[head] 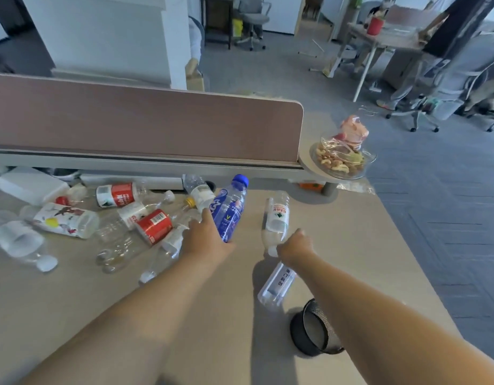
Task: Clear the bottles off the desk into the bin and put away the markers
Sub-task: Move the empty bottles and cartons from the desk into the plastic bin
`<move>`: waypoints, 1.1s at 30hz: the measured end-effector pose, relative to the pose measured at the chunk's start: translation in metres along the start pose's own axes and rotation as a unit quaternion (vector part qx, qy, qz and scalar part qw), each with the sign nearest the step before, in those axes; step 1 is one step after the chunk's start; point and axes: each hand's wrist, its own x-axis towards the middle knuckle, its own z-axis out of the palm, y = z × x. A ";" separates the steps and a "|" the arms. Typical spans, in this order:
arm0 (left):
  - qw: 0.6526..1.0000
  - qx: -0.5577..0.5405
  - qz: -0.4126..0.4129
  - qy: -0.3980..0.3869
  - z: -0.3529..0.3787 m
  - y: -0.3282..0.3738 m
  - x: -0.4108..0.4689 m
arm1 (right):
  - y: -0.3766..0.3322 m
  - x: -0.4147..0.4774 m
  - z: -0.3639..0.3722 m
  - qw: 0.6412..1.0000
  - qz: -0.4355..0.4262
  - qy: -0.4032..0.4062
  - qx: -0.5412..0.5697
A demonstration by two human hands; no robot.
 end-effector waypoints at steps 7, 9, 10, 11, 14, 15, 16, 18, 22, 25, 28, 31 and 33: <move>0.999 -0.005 -0.037 0.021 -0.032 -0.053 -0.012 | -0.008 -0.004 0.061 0.984 0.157 0.019 -0.077; 0.999 -0.012 -0.038 0.018 -0.034 -0.061 -0.011 | 0.003 -0.002 0.061 0.990 0.131 -0.005 -0.044; 0.999 -0.013 -0.035 0.014 -0.035 -0.062 -0.010 | 0.007 -0.004 0.058 0.993 0.115 -0.017 -0.011; 0.999 -0.011 -0.029 0.008 -0.035 -0.062 -0.009 | 0.012 -0.004 0.054 0.994 0.103 -0.022 0.028; 1.000 -0.009 0.010 -0.010 -0.033 -0.043 -0.004 | 0.020 -0.014 0.022 0.975 0.103 0.018 0.194; 0.999 -0.013 0.026 -0.015 -0.031 -0.030 -0.003 | 0.022 -0.021 0.006 0.970 0.094 0.036 0.220; 0.999 -0.020 0.041 -0.020 -0.030 -0.013 -0.003 | 0.028 -0.031 -0.012 0.969 0.085 0.055 0.227; 0.996 -0.046 0.073 -0.037 -0.024 0.029 -0.008 | 0.045 -0.052 -0.048 0.965 0.074 0.105 0.231; 0.973 -0.084 0.197 -0.081 0.005 0.118 -0.055 | 0.120 -0.109 -0.103 0.929 0.120 0.228 0.267; 0.935 -0.106 0.304 -0.146 0.041 0.166 -0.124 | 0.199 -0.169 -0.110 0.883 0.203 0.294 0.305; 0.890 -0.135 0.365 -0.237 0.076 0.196 -0.211 | 0.278 -0.246 -0.095 0.837 0.285 0.327 0.334; 0.844 -0.113 0.407 -0.330 0.112 0.209 -0.303 | 0.353 -0.324 -0.069 0.785 0.380 0.338 0.354; 0.814 -0.088 0.432 -0.377 0.135 0.210 -0.361 | 0.398 -0.371 -0.047 0.734 0.444 0.345 0.380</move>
